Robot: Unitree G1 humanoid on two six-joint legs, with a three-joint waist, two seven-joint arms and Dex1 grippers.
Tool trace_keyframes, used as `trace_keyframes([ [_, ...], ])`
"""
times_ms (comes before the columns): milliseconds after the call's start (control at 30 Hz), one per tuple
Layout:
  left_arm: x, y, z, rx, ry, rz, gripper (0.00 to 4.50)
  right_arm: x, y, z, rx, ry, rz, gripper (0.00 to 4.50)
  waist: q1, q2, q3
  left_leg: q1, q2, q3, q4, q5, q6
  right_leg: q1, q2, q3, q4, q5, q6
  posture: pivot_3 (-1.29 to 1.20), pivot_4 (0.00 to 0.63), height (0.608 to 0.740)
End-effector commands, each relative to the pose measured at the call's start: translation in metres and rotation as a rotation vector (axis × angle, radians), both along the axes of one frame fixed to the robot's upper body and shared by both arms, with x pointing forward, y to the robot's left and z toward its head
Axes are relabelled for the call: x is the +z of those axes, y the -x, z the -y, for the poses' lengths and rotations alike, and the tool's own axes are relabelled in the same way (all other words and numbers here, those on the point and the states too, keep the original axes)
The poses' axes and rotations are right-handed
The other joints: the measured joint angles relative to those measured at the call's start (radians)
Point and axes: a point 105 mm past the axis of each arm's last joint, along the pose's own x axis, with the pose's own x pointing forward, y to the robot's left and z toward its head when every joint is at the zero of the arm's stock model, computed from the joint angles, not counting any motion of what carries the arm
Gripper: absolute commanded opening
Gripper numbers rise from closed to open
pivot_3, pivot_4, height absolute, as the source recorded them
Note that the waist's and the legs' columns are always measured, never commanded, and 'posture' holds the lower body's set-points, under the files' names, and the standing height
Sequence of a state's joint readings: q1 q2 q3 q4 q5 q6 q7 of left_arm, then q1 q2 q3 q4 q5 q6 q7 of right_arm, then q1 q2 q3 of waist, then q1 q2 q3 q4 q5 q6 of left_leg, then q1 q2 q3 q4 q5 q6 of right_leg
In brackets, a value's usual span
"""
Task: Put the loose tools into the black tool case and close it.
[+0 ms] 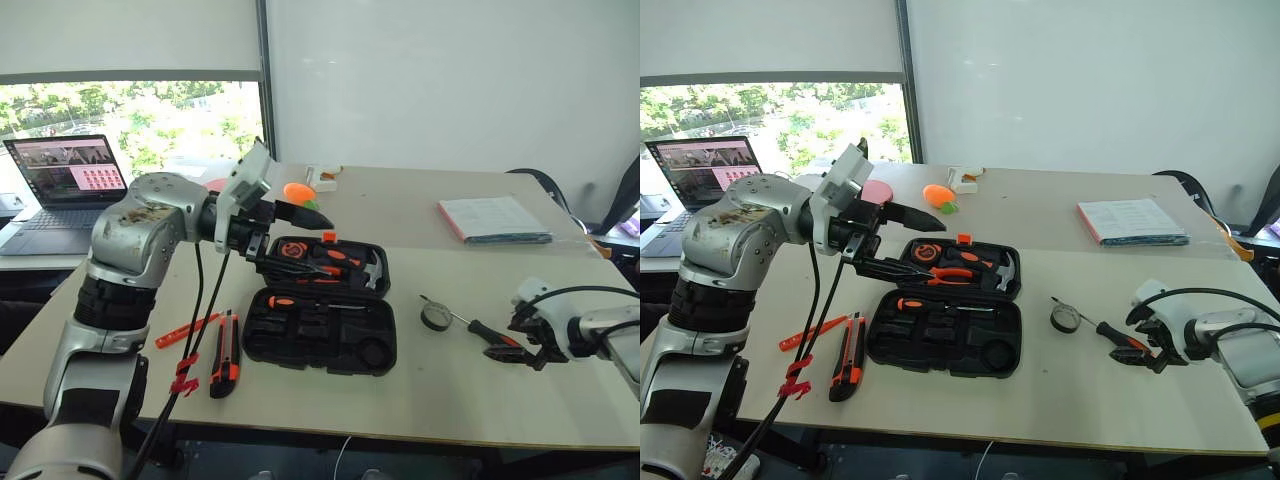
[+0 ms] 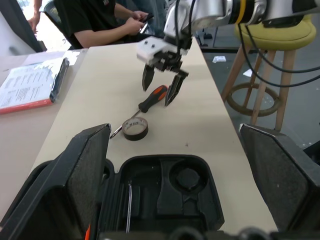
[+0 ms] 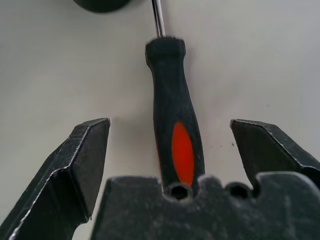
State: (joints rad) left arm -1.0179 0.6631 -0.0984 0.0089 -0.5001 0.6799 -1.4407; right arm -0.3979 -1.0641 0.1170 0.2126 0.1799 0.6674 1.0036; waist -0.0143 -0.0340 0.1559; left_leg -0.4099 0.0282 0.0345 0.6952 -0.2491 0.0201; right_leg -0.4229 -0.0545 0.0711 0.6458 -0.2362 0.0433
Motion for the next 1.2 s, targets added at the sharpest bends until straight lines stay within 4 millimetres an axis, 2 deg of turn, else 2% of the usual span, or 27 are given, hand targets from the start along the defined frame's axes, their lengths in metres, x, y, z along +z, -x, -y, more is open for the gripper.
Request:
trace_keyframes([
  [33, 0.012, 0.007, 0.000, -0.011, 0.022, 0.050, 4.50, 0.002, -0.004, 0.005, 0.003, 0.028, 0.011, 3.20, -0.001, 0.000, 0.000, 0.000, 0.000, 0.000, 0.000, 0.000, 0.000, 0.000, 0.000, 0.000, 0.000, 0.000, 0.000, 0.00, 0.150, 0.737],
  [100, 0.012, 0.007, 0.000, -0.010, 0.024, 0.051, 4.50, 0.001, -0.003, 0.005, 0.008, 0.026, 0.011, 2.37, -0.001, 0.000, 0.000, 0.000, 0.000, 0.000, 0.000, 0.000, 0.000, 0.000, 0.000, 0.000, 0.000, 0.000, 0.000, 0.00, 0.150, 0.737],
  [233, 0.011, 0.006, 0.000, -0.007, 0.027, 0.051, 4.50, 0.004, 0.001, 0.015, -0.037, 0.015, 0.025, 1.11, -0.001, 0.000, 0.000, 0.001, 0.000, 0.000, 0.000, 0.000, 0.000, 0.001, 0.000, 0.000, 0.000, 0.000, 0.000, 0.00, 0.150, 0.737],
  [300, 0.010, 0.005, -0.001, -0.003, 0.026, 0.049, 4.50, 0.009, 0.005, 0.022, -0.070, 0.004, 0.040, 1.01, 0.003, 0.000, 0.000, 0.001, 0.000, 0.000, 0.000, 0.000, 0.000, 0.001, 0.000, 0.000, 0.000, 0.000, 0.000, 0.00, 0.150, 0.737],
  [400, 0.005, 0.003, -0.006, 0.014, 0.010, 0.049, 4.50, 0.028, 0.011, 0.032, -0.136, -0.042, 0.089, 1.02, 0.008, 0.000, 0.000, 0.000, -0.001, 0.000, 0.000, 0.000, 0.000, 0.000, -0.001, 0.000, 0.000, 0.000, 0.000, 0.00, 0.150, 0.737],
  [467, 0.004, 0.003, -0.009, 0.023, 0.004, 0.046, 4.50, 0.046, 0.010, 0.030, -0.143, -0.066, 0.145, 1.02, 0.005, 0.000, 0.000, -0.001, -0.001, 0.000, 0.000, 0.000, 0.000, 0.000, -0.001, 0.000, 0.000, 0.000, 0.001, 0.00, 0.150, 0.737],
  [567, 0.005, 0.003, -0.018, 0.043, -0.010, 0.038, 4.50, 0.083, -0.001, 0.000, -0.034, -0.119, 0.268, 1.02, -0.010, 0.001, 0.001, 0.000, 0.000, 0.000, 0.000, 0.000, 0.000, 0.000, -0.001, 0.000, 0.001, 0.000, 0.000, 0.00, 0.150, 0.737],
  [633, 0.002, 0.001, -0.028, 0.066, -0.037, 0.032, 4.50, 0.103, -0.008, -0.036, 0.115, -0.132, 0.317, 1.02, -0.027, 0.004, 0.003, 0.001, 0.001, 0.000, 0.000, 0.000, 0.000, 0.000, 0.001, 0.001, 0.001, 0.001, -0.001, 0.00, 0.150, 0.737],
  [733, -0.005, -0.004, -0.040, 0.100, -0.086, 0.038, 4.50, 0.111, -0.012, -0.089, 0.334, -0.125, 0.318, 1.02, -0.038, 0.007, 0.004, 0.003, 0.003, 0.000, -0.001, 0.000, 0.000, 0.000, 0.004, 0.002, 0.002, 0.001, -0.002, 0.00, 0.150, 0.737],
  [800, -0.009, -0.006, -0.049, 0.119, -0.116, 0.040, 4.50, 0.105, -0.014, -0.127, 0.479, -0.113, 0.287, 1.02, -0.036, 0.006, 0.004, 0.004, 0.006, -0.001, -0.001, 0.000, 0.000, 0.000, 0.008, 0.002, 0.001, 0.000, -0.003, 0.00, 0.150, 0.737],
  [900, -0.011, -0.005, -0.056, 0.135, -0.136, 0.038, 4.50, 0.090, -0.019, -0.165, 0.633, -0.067, 0.250, 1.02, -0.028, 0.007, 0.005, 0.002, 0.008, -0.001, -0.002, 0.000, 0.000, -0.001, 0.009, 0.001, 0.001, 0.001, -0.006, 0.00, 0.150, 0.737],
  [1067, -0.011, -0.001, -0.059, 0.159, -0.138, 0.046, 4.50, 0.065, -0.029, -0.192, 0.723, 0.003, 0.203, 1.02, -0.001, 0.008, 0.006, -0.011, 0.006, -0.002, 0.001, 0.000, 0.000, -0.012, 0.007, 0.001, 0.002, 0.001, -0.005, 0.00, 0.150, 0.737],
  [1200, -0.012, 0.003, -0.062, 0.178, -0.144, 0.047, 4.50, 0.051, -0.035, -0.202, 0.744, 0.028, 0.174, 1.02, 0.004, 0.008, 0.007, -0.016, 0.005, -0.002, 0.002, 0.001, -0.001, -0.017, 0.006, 0.000, 0.003, 0.002, -0.005, 0.00, 0.150, 0.737],
])
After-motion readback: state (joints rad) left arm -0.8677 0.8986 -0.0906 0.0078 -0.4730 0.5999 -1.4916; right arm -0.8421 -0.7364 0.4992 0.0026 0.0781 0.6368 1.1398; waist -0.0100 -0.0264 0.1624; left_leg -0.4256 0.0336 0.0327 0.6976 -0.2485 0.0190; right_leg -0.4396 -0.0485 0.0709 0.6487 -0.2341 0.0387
